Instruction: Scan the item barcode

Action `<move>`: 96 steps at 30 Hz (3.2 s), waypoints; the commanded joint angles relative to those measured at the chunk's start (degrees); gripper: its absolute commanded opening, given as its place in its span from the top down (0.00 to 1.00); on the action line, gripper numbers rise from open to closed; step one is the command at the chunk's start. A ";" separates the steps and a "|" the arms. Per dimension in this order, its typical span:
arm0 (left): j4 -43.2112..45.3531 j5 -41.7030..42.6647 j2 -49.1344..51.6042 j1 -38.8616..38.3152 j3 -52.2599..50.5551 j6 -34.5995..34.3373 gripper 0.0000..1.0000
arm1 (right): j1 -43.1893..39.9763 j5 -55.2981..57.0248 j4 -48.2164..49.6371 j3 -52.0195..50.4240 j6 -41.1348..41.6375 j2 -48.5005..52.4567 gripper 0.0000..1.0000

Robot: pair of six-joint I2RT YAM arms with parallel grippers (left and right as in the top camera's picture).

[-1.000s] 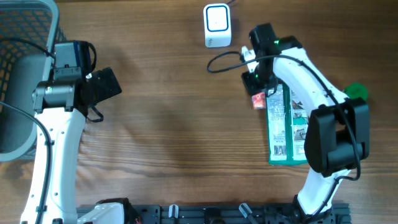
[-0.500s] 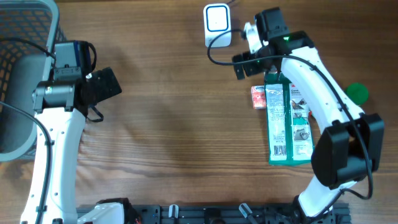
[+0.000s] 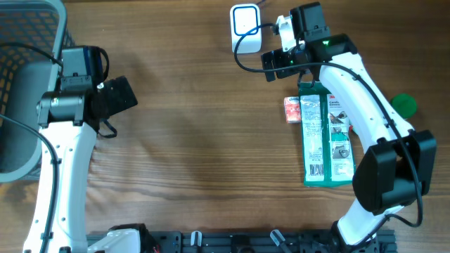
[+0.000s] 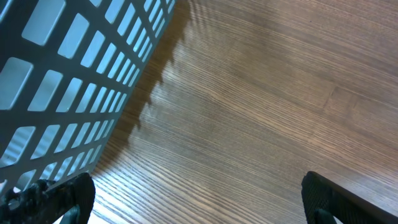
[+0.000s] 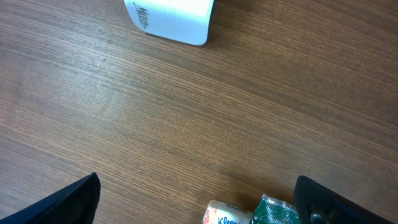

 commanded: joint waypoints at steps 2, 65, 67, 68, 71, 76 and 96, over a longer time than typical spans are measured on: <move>0.15 -0.90 -0.66 0.26 0.79 -0.48 0.00 | 0.13 -0.92 0.13 0.55 1.01 -0.52 0.00; 0.15 -0.90 -0.66 0.26 0.79 -0.48 0.00 | -2.47 3.26 -16.39 -13.42 2.51 -84.61 0.00; 0.15 -0.90 -0.66 0.26 0.79 -0.48 0.00 | -3.30 3.43 -12.96 -19.45 2.51 -88.87 0.00; 0.15 -0.90 -0.66 0.26 0.79 -0.48 0.00 | -3.78 3.43 -10.84 -22.84 2.49 -91.03 0.00; 0.15 -0.90 -0.66 0.26 0.79 -0.48 0.00 | -5.62 2.40 -1.49 -34.64 2.51 -97.50 0.00; 0.15 -0.90 -0.66 0.26 0.79 -0.48 0.00 | -6.64 2.12 26.12 -53.72 2.10 -105.07 0.00; 0.15 -0.90 -0.66 0.26 0.79 -0.48 0.00 | -6.62 2.16 63.36 -91.08 8.72 -107.38 0.00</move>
